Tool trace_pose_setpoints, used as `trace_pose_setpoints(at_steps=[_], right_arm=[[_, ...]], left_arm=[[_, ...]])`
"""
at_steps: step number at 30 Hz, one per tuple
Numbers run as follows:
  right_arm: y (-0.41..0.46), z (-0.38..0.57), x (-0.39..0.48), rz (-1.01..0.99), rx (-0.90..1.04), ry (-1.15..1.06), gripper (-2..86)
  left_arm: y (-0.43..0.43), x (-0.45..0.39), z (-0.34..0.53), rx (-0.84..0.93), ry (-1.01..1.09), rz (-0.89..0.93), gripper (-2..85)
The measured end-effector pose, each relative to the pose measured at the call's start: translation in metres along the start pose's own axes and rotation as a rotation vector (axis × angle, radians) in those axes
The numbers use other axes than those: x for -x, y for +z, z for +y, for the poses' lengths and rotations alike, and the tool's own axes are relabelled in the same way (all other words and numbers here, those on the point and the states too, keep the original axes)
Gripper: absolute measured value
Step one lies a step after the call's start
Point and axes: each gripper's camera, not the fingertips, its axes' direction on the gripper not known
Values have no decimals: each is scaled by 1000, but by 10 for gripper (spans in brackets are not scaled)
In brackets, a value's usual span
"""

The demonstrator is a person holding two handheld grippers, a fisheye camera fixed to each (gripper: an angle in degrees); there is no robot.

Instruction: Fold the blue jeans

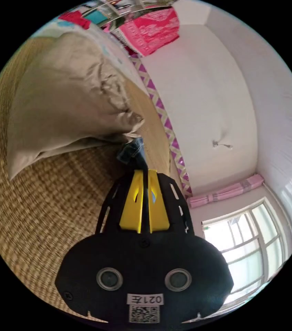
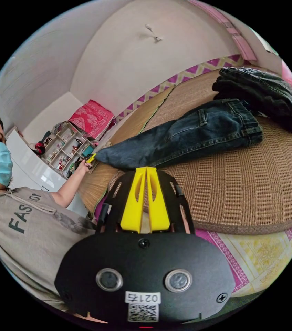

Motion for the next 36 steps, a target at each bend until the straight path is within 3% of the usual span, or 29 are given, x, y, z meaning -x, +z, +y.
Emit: trace_pose_setpoints(at_steps=[5,10,15,18,23,25,28,31,32,33,36], right_arm=[[-25,36,-48,-23,-49,67,-6],[-20,57,-72,-59,-52,75,-6],[-28,70,-88,-130,-95,94,-6],[-36,77,-93,-151,-123,95,-6],[-43,81,-97,-180,-133,94,-6],[-43,80,-98,-183,-129,96,-6],[-41,75,-94,-172,-102,90,-6],[-43,72,-91,-159,-87,100,-6],[-45,71,-91,-153,-87,111,-5],[-46,70,-91,-152,-88,117,-5],[-57,59,-88,-156,-103,132,-3]], left_arm=[[2,-179,40,31,421,67,-9],[93,-344,189,276,830,25,-9],[226,-361,348,571,1051,-191,-5],[285,-320,387,681,1016,-297,10],[275,-343,380,679,1060,-100,79],[305,-323,381,831,999,-109,87],[304,-315,352,836,872,18,58],[285,-319,333,720,887,92,21],[294,-315,334,758,883,62,12],[323,-297,342,936,837,7,1],[330,-277,320,1010,703,128,-8]])
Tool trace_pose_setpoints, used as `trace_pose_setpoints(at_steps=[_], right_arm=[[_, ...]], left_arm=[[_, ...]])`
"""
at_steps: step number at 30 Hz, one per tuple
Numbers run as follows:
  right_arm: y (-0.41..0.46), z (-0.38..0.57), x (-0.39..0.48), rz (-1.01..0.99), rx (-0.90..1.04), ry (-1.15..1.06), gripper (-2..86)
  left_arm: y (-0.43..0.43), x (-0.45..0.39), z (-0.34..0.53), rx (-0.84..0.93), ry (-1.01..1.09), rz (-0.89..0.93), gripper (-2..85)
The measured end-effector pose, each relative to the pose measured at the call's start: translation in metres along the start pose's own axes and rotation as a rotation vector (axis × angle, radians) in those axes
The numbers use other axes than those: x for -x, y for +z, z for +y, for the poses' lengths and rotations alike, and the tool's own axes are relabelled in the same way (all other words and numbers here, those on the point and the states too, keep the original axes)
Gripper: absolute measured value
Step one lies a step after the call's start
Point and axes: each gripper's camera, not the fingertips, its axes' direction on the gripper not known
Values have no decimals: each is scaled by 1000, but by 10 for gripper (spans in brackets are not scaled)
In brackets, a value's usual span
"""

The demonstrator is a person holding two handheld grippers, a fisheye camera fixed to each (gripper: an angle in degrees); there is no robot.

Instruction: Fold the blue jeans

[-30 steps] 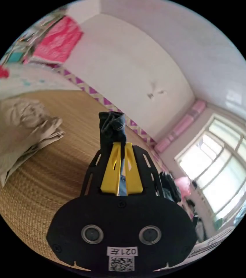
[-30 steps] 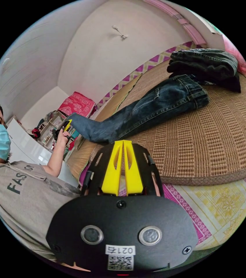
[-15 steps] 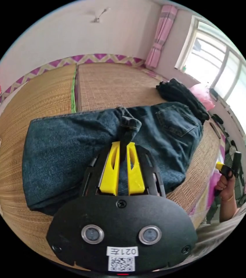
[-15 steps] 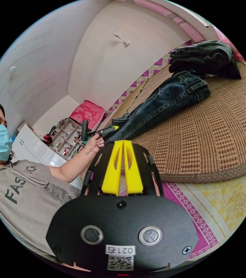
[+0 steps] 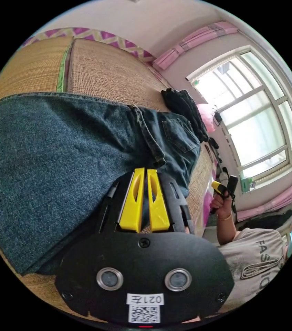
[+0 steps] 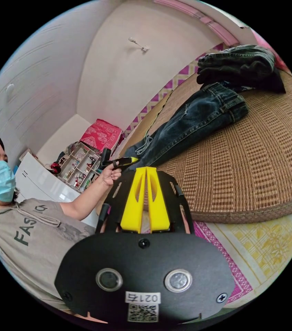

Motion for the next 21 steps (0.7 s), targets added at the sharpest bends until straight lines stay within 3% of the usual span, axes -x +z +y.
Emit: trace_pose_setpoints(at_steps=[4,7,9,14,21], right_arm=[[-29,-32,2,106,-72,81,16],[-51,-52,-15,226,-148,248,104],[-51,-61,-35,188,-155,363,131],[-24,-80,-78,12,-299,584,121],[13,-129,-65,27,-397,675,74]], left_arm=[[-38,-3,17,-136,103,135,-9],[-35,10,25,-75,142,383,-9],[-32,18,33,-42,127,425,-9],[-57,36,64,-115,105,475,-9],[-124,56,116,-202,113,392,-9]])
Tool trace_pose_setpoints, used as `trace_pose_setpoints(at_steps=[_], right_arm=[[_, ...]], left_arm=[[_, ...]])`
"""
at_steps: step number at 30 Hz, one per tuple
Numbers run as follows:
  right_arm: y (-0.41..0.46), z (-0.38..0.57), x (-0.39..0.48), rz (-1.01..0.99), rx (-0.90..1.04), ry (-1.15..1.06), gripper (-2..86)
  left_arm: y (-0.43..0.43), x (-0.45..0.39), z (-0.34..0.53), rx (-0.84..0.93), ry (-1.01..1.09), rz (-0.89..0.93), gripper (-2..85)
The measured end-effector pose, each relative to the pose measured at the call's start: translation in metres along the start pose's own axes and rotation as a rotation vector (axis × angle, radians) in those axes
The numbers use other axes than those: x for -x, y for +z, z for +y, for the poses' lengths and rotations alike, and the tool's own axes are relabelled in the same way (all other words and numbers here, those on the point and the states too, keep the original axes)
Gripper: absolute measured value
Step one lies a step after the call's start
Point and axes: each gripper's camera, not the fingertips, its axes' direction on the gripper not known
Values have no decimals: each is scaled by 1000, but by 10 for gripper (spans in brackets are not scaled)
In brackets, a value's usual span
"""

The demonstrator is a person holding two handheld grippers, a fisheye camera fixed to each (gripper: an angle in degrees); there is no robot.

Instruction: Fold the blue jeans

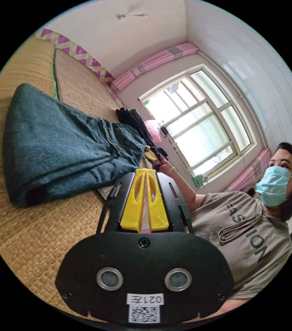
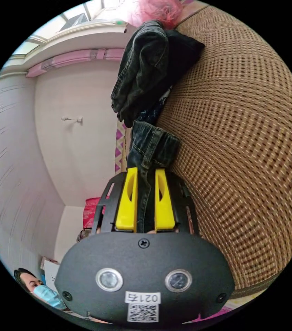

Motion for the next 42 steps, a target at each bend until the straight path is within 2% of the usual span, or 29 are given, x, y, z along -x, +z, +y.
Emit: trace_pose_setpoints(at_steps=[3,6,8,9,11,13,16,18,20,22,23,24,27,30,32,33,35,38,40,41,42], right_arm=[[6,9,68,93,-21,-154,57],[23,47,187,155,-19,-457,47],[61,99,290,220,36,-726,40],[74,117,315,242,54,-802,39],[134,205,399,330,128,-1114,32],[184,286,440,388,178,-1346,28],[271,427,457,460,261,-1701,22],[324,503,438,498,336,-1872,21],[395,575,384,602,499,-2029,22],[422,597,348,655,522,-2077,25],[418,600,343,660,428,-2104,27],[416,600,344,660,415,-2111,29],[412,584,349,594,468,-2051,46],[409,565,340,492,564,-2016,82],[393,524,350,292,769,-1839,75],[389,508,352,248,797,-1777,66],[368,446,351,152,767,-1601,25],[352,393,335,182,661,-1532,16],[344,369,322,190,651,-1495,14],[336,352,314,211,633,-1479,14],[331,342,310,232,615,-1473,14]], left_arm=[[-42,-8,22,-60,9,-50,-10],[-81,-8,49,-127,-6,-95,-10],[-100,-6,66,-173,-17,-100,-10],[-110,-5,76,-200,-22,-100,-10],[-121,-2,90,-231,-30,-108,-10],[-128,2,105,-270,-44,-99,-10],[-129,7,118,-298,-60,-71,-10],[-127,8,124,-298,-68,-74,-9],[-126,8,128,-301,-71,-83,-9],[-128,5,132,-306,-73,-93,-9],[-129,4,133,-308,-70,-97,-9],[-131,1,134,-312,-65,-109,-9],[-131,1,130,-317,-56,-125,-9],[-129,4,115,-361,-40,-114,-7],[-127,3,102,-393,-31,-125,-4],[-122,1,89,-401,-18,-145,-1],[-109,-1,65,-384,5,-186,15],[-65,4,13,-274,37,-320,35],[-33,35,-7,-146,-90,-584,3],[-31,44,-5,-130,-116,-594,1],[-38,59,4,-156,-171,-529,-4]])
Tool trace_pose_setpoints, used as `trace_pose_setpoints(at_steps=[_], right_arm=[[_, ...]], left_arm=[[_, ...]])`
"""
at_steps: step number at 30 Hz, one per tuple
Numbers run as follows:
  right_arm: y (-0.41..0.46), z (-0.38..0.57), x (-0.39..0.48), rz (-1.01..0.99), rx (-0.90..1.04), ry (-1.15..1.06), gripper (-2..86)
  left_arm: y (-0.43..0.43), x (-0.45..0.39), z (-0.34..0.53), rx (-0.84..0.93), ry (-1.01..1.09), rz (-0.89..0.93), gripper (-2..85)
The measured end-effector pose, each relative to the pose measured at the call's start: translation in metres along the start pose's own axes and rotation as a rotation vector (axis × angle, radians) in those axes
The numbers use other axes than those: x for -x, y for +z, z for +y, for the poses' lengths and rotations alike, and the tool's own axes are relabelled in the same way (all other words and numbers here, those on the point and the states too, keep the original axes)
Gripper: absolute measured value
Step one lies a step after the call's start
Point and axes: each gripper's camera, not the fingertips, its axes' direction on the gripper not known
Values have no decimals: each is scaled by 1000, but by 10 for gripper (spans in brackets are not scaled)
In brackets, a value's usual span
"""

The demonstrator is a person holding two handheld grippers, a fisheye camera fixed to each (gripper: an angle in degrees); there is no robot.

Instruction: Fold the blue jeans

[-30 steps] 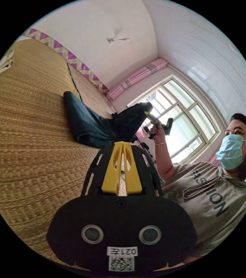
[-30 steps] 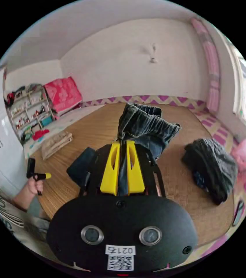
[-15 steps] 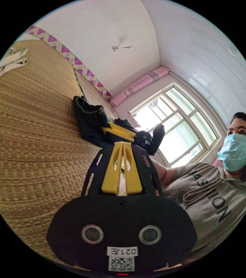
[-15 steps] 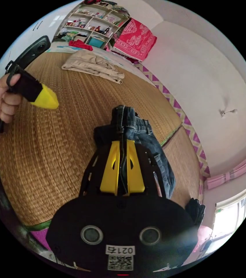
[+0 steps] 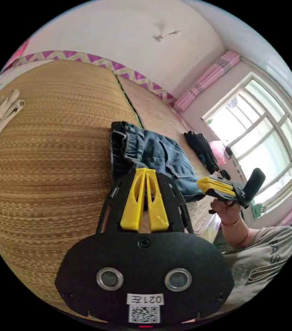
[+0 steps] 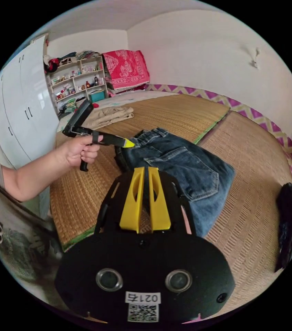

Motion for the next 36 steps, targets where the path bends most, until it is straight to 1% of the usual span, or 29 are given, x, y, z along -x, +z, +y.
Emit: trace_pose_setpoints(at_steps=[2,3,5,6,7,8,9,10,11,12,13,14,16,19,20,22,24,26,27,30,32,36], right_arm=[[-25,30,-46,134,-13,81,17],[-32,38,-60,163,-15,107,20],[-50,67,-128,211,8,224,46],[-53,74,-147,208,17,257,55],[-57,87,-185,182,34,324,72],[-58,100,-223,131,58,397,87],[-58,106,-242,92,66,434,94],[-54,120,-279,-12,82,513,104],[-49,134,-313,-129,85,589,111],[-44,142,-329,-194,83,627,115],[-33,157,-358,-314,93,705,123],[-20,172,-383,-417,107,772,127],[-2,192,-413,-543,111,857,125],[17,213,-452,-663,78,929,113],[27,216,-463,-705,75,940,105],[40,215,-473,-726,85,926,87],[46,215,-482,-720,94,922,72],[35,216,-492,-690,69,901,65],[29,215,-494,-681,61,888,64],[-3,189,-490,-638,51,779,61],[-26,149,-477,-591,74,669,60],[-33,75,-448,-584,78,531,59]], left_arm=[[-2,21,10,-3,-67,71,-7],[-3,28,16,-14,-91,107,-7],[-6,31,19,-41,-97,135,-7],[-15,31,21,-94,-84,152,-6],[-29,32,23,-191,-80,171,-4],[-36,34,23,-235,-85,180,-1],[-45,44,21,-260,-119,188,5],[-44,57,14,-222,-166,200,88],[-41,64,9,-189,-189,214,129],[-31,78,1,-105,-215,248,156],[-19,89,-5,-27,-233,265,174],[-14,93,-7,9,-251,269,178],[-3,101,-15,52,-258,315,186],[18,92,-31,145,-248,293,177],[24,89,-35,168,-244,288,174],[57,71,-49,272,-213,277,148],[68,56,-56,306,-175,163,114],[71,51,-57,313,-156,145,87],[67,51,-55,285,-163,172,73],[47,46,-47,216,-162,238,65],[24,42,-41,166,-151,264,64],[-61,49,-26,-8,-155,269,63]])
